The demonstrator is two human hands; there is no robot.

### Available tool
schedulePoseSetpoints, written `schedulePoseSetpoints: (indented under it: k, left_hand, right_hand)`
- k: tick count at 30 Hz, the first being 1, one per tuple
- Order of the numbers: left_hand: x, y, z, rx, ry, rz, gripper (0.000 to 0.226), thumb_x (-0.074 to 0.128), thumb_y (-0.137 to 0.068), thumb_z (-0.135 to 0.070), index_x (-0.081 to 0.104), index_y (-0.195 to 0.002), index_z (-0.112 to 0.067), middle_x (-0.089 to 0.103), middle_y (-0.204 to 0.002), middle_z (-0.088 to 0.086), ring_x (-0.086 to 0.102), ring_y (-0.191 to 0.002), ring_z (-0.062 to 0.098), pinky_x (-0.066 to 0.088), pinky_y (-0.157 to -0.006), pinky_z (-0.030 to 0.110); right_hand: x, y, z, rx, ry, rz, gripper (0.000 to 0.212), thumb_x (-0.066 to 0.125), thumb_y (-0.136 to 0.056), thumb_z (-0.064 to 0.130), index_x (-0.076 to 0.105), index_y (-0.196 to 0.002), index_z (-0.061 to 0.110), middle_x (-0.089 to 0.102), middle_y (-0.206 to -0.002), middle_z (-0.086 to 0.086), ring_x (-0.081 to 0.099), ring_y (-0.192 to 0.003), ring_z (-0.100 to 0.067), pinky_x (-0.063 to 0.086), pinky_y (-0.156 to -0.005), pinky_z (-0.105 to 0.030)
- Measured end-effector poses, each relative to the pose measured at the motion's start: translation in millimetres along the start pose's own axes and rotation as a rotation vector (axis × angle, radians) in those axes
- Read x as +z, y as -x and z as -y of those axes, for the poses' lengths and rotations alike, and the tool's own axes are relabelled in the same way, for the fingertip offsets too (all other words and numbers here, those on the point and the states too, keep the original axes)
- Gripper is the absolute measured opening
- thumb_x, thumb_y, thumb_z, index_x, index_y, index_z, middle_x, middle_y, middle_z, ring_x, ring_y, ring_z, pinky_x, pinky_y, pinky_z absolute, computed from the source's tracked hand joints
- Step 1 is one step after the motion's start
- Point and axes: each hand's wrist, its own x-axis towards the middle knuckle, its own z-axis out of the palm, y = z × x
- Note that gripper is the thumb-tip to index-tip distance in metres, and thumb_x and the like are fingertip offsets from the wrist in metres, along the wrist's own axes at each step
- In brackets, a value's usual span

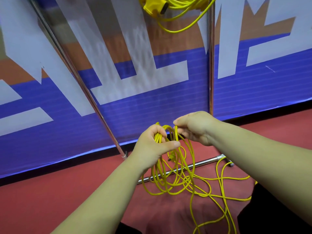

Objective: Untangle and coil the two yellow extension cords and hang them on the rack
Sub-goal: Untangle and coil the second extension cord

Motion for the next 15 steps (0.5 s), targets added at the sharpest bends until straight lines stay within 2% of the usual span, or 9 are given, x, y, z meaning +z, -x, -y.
schedulePoseSetpoints:
  k: [2,3,5,7,10,13,15]
  left_hand:
    - [5,-1,-1,0.013,-0.016,-0.049,0.050,0.094,-0.059,-0.029,0.056,-0.089,-0.017,0.049,-0.066,-0.007,0.046,-0.061,0.015,0.042,-0.061,0.033]
    - [7,-1,-1,0.011,-0.019,-0.066,0.050,0.094,-0.061,-0.024,0.056,-0.092,-0.016,0.049,-0.064,-0.012,0.046,-0.057,0.011,0.041,-0.058,0.029]
    - [11,0,-2,-0.004,-0.006,-0.090,0.051,0.093,-0.062,-0.019,0.054,-0.095,-0.015,0.050,-0.063,-0.014,0.047,-0.052,0.008,0.042,-0.054,0.027]
    - [15,-1,-2,-0.013,0.005,-0.111,0.052,0.091,-0.059,-0.019,0.053,-0.095,-0.017,0.050,-0.067,-0.008,0.050,-0.054,0.011,0.045,-0.056,0.032]
    - [17,-5,2,-0.024,0.043,-0.094,0.043,0.082,-0.071,-0.008,0.050,-0.097,-0.019,0.056,-0.071,0.009,0.060,-0.063,0.025,0.051,-0.060,0.045]
    - [13,-7,-1,-0.043,0.089,-0.067,0.035,0.067,-0.088,0.005,0.049,-0.106,-0.020,0.059,-0.071,0.013,0.063,-0.061,0.029,0.053,-0.061,0.041]
    - [9,-8,-5,-0.039,0.161,-0.091,0.035,0.061,-0.092,0.008,0.051,-0.114,-0.017,0.055,-0.070,0.009,0.057,-0.055,0.022,0.055,-0.056,0.037]
  right_hand:
    - [1,1,2,-0.018,-0.042,0.003,0.004,0.074,-0.088,0.011,0.072,-0.090,0.009,0.075,-0.085,-0.009,0.074,-0.071,-0.015,0.060,-0.078,-0.030]
    - [2,2,3,-0.026,-0.054,0.007,0.004,0.074,-0.088,0.011,0.072,-0.090,0.008,0.075,-0.086,-0.010,0.074,-0.072,-0.016,0.062,-0.077,-0.030]
    - [2,5,5,-0.038,-0.089,0.018,0.005,0.074,-0.088,0.009,0.071,-0.092,0.008,0.074,-0.085,-0.010,0.075,-0.069,-0.015,0.060,-0.059,-0.023]
    - [3,7,6,-0.052,-0.126,0.033,0.010,0.074,-0.088,0.008,0.070,-0.096,0.007,0.074,-0.084,-0.010,0.075,-0.067,-0.014,0.055,-0.051,-0.020]
    - [2,8,8,-0.071,-0.150,0.070,0.015,0.072,-0.089,0.007,0.068,-0.104,0.008,0.075,-0.091,-0.012,0.076,-0.077,-0.018,0.057,-0.057,-0.021]
    - [-1,8,9,-0.097,-0.119,0.103,0.017,0.068,-0.091,0.004,0.067,-0.108,0.007,0.077,-0.096,-0.015,0.077,-0.085,-0.020,0.060,-0.073,-0.026]
    - [-4,6,8,-0.139,-0.048,0.092,0.017,0.069,-0.090,0.004,0.066,-0.106,0.009,0.077,-0.096,-0.015,0.076,-0.082,-0.019,0.059,-0.068,-0.024]
